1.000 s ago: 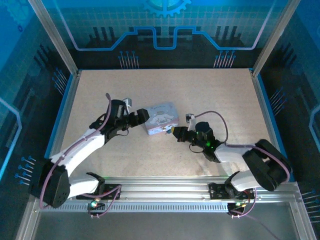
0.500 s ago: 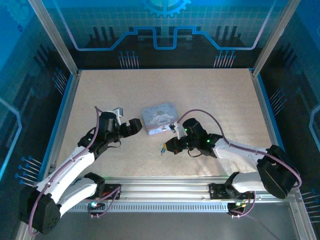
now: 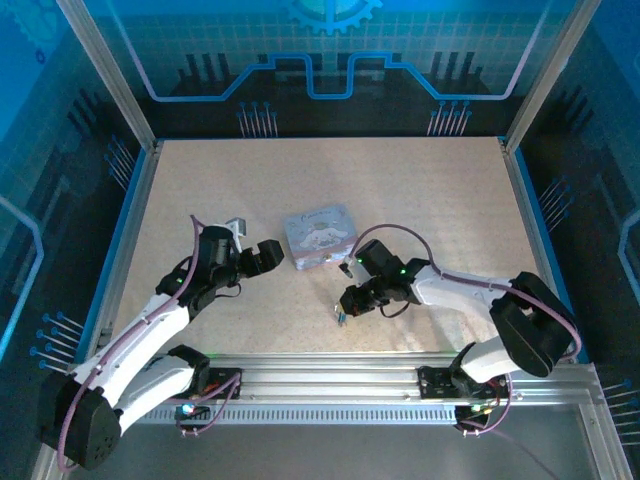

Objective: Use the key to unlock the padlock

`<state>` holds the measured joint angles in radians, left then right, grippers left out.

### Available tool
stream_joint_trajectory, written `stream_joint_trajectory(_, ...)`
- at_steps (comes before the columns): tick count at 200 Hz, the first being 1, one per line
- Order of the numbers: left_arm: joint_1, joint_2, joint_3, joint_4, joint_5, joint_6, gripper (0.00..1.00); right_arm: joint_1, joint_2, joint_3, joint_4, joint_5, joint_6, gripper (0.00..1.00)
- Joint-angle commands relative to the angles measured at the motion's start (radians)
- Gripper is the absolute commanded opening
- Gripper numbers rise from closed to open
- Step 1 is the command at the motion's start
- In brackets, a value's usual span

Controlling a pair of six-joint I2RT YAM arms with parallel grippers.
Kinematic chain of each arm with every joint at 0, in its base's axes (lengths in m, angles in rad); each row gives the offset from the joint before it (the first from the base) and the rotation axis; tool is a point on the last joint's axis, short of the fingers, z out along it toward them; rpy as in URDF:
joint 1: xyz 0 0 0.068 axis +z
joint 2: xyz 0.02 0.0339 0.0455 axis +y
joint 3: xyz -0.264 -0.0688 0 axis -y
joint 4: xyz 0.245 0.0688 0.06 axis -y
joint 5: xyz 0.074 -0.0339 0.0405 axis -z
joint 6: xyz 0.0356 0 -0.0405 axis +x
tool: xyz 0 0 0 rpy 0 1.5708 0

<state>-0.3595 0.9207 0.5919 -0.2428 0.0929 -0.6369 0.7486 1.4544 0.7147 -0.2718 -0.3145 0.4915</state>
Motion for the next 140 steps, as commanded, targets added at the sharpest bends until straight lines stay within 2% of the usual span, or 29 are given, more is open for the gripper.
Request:
stream_joint_trajectory(1,0.009,0.003,-0.012,-0.008,-0.01,0.026,0.95,-0.021,0.038,0.03,-0.001,0.01,-0.014,0.05)
stream_joint_trajectory(40,0.008,0.009,-0.017,-0.002,-0.011,0.025,0.95,-0.034,0.088,0.035,0.032,0.005,-0.008,0.08)
stream_joint_trajectory(86,0.008,0.014,-0.015,0.0,-0.004,0.018,0.95,-0.04,0.1,0.025,0.063,-0.002,-0.003,0.18)
stream_joint_trajectory(140,0.008,-0.01,-0.013,-0.007,0.009,-0.003,0.95,-0.044,0.004,0.012,0.033,0.06,-0.014,0.23)
